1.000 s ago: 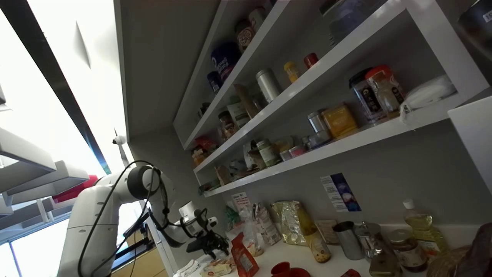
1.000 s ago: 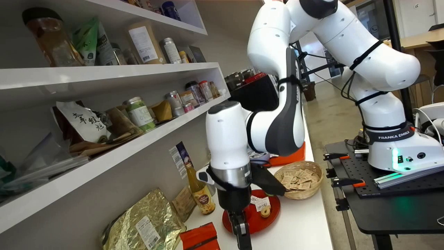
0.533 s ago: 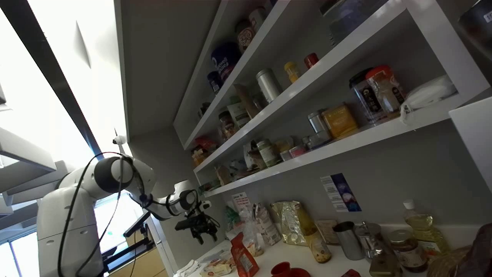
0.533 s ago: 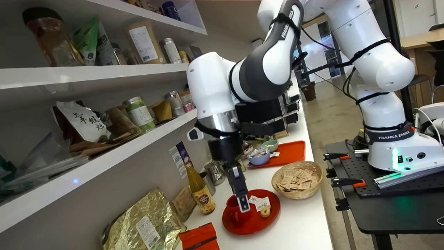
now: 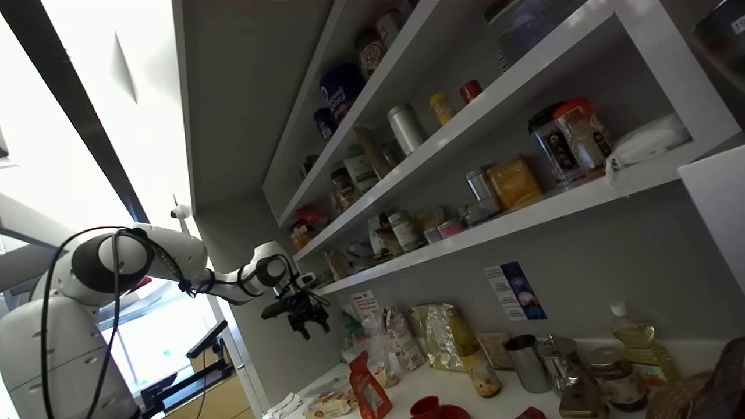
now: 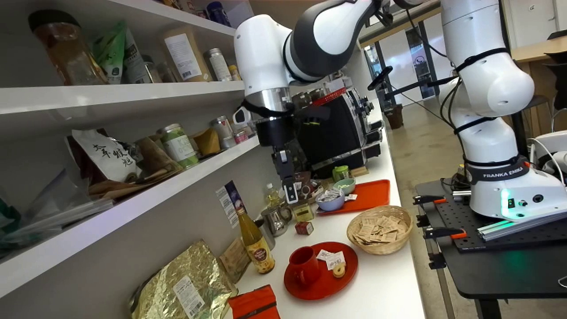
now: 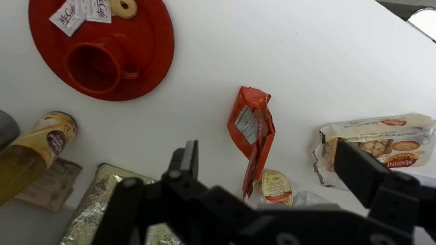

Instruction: Put the orange bag on the counter

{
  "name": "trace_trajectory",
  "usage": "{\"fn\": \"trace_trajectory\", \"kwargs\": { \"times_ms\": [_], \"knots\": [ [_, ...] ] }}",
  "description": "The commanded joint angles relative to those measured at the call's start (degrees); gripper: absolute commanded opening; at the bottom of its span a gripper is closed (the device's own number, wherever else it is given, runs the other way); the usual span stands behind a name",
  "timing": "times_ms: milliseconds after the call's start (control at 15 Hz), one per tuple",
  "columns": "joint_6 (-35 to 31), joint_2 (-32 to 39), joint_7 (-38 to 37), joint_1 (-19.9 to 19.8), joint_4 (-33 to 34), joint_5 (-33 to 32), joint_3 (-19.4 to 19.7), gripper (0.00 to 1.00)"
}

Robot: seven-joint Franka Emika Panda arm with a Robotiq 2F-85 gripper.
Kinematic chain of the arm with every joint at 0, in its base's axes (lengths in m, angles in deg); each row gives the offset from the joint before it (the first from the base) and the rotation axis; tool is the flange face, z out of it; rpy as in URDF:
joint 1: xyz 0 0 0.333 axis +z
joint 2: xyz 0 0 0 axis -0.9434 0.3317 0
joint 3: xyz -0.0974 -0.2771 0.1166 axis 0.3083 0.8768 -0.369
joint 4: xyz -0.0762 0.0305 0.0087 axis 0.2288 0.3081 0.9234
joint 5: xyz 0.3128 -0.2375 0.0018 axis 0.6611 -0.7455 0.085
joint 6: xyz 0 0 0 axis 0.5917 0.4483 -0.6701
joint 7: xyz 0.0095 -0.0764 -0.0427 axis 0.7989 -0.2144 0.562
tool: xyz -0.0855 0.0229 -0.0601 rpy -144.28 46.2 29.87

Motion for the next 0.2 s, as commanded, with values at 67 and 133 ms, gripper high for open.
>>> {"fn": "trace_trajectory", "kwargs": {
  "times_ms": [67,133],
  "knots": [
    [3.0,-2.0,2.8,2.4,0.2,1.1,3.2,1.0],
    [3.7,-2.8,3.6,2.4,0.1,1.5,3.5,1.0]
  ]
}}
